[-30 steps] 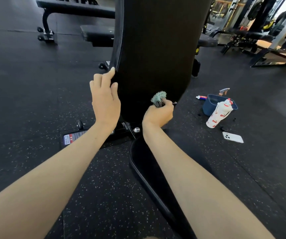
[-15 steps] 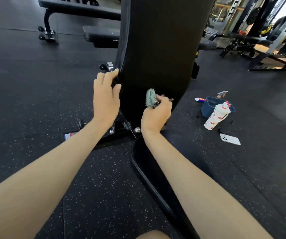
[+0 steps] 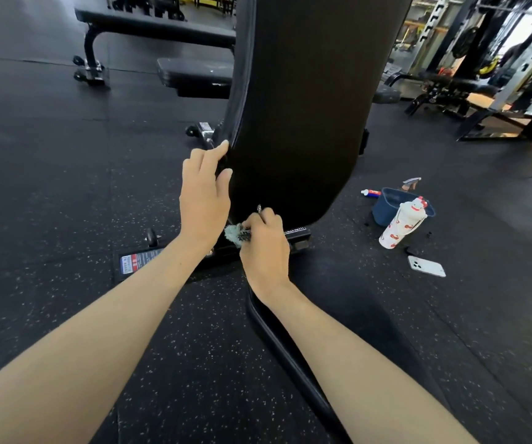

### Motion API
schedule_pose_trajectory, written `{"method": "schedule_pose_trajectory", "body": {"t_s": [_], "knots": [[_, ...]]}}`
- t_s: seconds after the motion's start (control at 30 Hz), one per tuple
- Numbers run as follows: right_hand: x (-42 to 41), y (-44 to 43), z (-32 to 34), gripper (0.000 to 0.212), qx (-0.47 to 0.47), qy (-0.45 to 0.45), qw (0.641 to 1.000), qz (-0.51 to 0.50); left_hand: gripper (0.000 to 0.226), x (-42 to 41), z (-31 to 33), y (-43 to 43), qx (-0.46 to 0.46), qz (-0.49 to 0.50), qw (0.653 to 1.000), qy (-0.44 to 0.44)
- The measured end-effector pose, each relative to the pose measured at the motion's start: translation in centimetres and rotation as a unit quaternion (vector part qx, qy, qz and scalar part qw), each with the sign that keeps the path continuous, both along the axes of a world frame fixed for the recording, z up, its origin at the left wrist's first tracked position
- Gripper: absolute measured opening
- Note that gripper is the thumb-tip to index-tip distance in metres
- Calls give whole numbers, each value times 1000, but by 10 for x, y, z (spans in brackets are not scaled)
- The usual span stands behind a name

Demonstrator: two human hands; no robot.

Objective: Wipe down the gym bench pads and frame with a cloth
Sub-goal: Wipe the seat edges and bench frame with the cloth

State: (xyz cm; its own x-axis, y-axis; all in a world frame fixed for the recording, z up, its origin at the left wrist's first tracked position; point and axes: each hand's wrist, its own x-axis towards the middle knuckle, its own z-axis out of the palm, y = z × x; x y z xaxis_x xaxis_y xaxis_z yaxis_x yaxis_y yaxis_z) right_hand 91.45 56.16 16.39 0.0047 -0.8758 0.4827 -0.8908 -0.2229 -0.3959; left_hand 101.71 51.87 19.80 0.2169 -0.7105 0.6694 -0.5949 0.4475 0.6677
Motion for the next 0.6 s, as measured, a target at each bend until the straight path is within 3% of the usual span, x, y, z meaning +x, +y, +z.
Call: {"method": "schedule_pose_trajectory", "body": {"t_s": [0.2,0.33,0.47,0.6], "knots": [[-8,-13,-6,34,-153,151,968,132,39,-2,-5,-2,-30,28,999,-13],[-38,-29,-17,18,-181,279,925,185,38,0,-8,-5,-52,35,997,-45],[-72,-40,-9,24,-116,411,880,207,38,0,-10,-8,-51,47,996,-59],[-87,-34,6,32,88,411,905,60,41,1,-9,-7,-64,50,994,-72]]}}
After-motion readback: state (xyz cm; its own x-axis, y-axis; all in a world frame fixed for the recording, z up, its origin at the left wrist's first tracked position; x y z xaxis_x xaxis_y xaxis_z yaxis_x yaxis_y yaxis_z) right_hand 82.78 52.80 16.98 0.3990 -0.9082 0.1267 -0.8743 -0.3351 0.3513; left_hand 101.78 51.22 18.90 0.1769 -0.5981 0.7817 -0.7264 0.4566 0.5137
